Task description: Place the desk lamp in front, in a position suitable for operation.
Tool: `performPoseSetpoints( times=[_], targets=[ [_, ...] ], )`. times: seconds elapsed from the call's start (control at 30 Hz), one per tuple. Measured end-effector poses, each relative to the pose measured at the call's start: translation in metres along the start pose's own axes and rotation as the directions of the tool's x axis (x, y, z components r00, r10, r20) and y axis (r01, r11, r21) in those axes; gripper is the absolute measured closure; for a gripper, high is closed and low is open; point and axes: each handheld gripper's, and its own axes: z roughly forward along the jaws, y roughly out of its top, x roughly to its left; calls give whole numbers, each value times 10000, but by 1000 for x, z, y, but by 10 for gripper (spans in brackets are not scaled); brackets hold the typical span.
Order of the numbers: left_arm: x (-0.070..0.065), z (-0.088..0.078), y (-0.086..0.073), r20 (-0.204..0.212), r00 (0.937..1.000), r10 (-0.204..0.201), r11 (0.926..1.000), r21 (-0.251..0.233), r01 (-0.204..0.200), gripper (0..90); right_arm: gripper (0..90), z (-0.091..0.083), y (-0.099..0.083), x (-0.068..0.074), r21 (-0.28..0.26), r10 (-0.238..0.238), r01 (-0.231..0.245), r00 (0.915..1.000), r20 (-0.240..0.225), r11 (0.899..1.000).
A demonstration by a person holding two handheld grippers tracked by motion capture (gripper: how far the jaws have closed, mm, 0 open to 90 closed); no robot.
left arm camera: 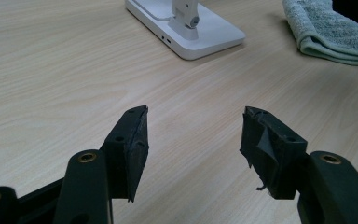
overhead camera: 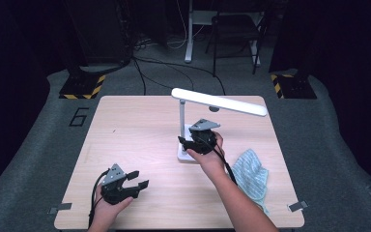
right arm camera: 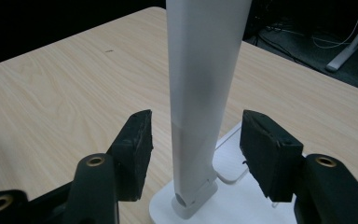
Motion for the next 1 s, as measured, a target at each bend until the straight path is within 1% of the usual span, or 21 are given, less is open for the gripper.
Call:
performPoseSetpoints(
  times=[0.03,0.13,0.17,0.2,0.23,0.3,0.37,0.43,0.47,0.5,0.53,0.57,0.6,0.63,0.67,0.7,0.77,0.8,0.93,0.97,1.0],
  targets=[
    [0,-1,0,59,10000,-4,9999,126,4,412,436,2,0,1,-71,88,-88,10000,-42,9999],
    [0,-1,0,73,10000,0,9999,119,-1,412,436,7,2,2,-69,100,-100,9999,-28,9999],
    [0,-1,0,75,10000,1,9999,119,-2,412,435,9,2,1,-140,19,-18,10000,4,9999],
    [0,-1,0,78,10000,-9,9999,119,9,412,434,10,3,2,-67,143,-143,9999,7,9999],
    [0,-1,0,78,10000,-9,9999,119,9,412,433,11,4,2,-105,58,-58,10000,-10,9999],
    [1,-1,0,95,9999,44,9999,118,-45,412,433,12,6,3,-98,158,-158,9999,-30,9998],
    [0,0,0,100,9999,-26,9999,114,25,413,431,14,9,3,-202,84,-85,9999,-86,9998],
    [0,0,0,90,10000,12,9999,125,-13,413,431,14,11,4,-139,14,-15,10000,-89,9999],
    [0,0,0,96,10000,11,9999,128,-12,412,433,15,12,4,-234,-22,22,10000,18,9997],
    [0,0,0,105,9999,-18,9999,123,17,412,449,16,13,2,-253,-141,141,9999,5,9996],
    [0,0,0,108,9999,-25,9999,109,24,413,466,16,13,2,-255,-130,129,9999,-22,9996],
    [0,-1,0,101,9999,-9,9999,111,8,413,501,16,13,1,-185,-209,208,9998,-54,9996],
    [1,-1,0,96,9999,70,9999,124,-71,412,551,15,13,1,-115,-3,4,10000,38,9999],
    [1,-1,0,100,9999,54,9999,124,-55,413,576,14,13,-1,-75,-28,28,10000,7,10000],
    [1,0,0,51,10000,50,10000,44,-51,413,576,13,13,-2,-90,243,-243,9997,-45,9997],
    [2,0,0,-3,9997,250,9997,28,-250,413,576,13,12,-5,-59,193,-193,9997,-164,9998],
    [2,0,0,-13,9997,229,9997,40,-229,413,582,12,12,-3,19,253,-253,9995,-208,9997],
    [3,-1,1,67,9998,209,9997,153,-210,413,585,11,12,-2,29,112,-111,9996,-246,9999],
    [3,0,1,68,9996,287,9995,161,-288,412,601,7,10,4,59,84,-82,9991,-420,9999],
    [1,0,1,66,9998,178,9998,131,-179,413,608,6,10,6,22,95,-94,9989,-465,10000],
    [1,1,0,-6,9998,180,9998,4,-180,413,616,5,9,8,67,167,-163,9985,-521,9998]
  ],
)
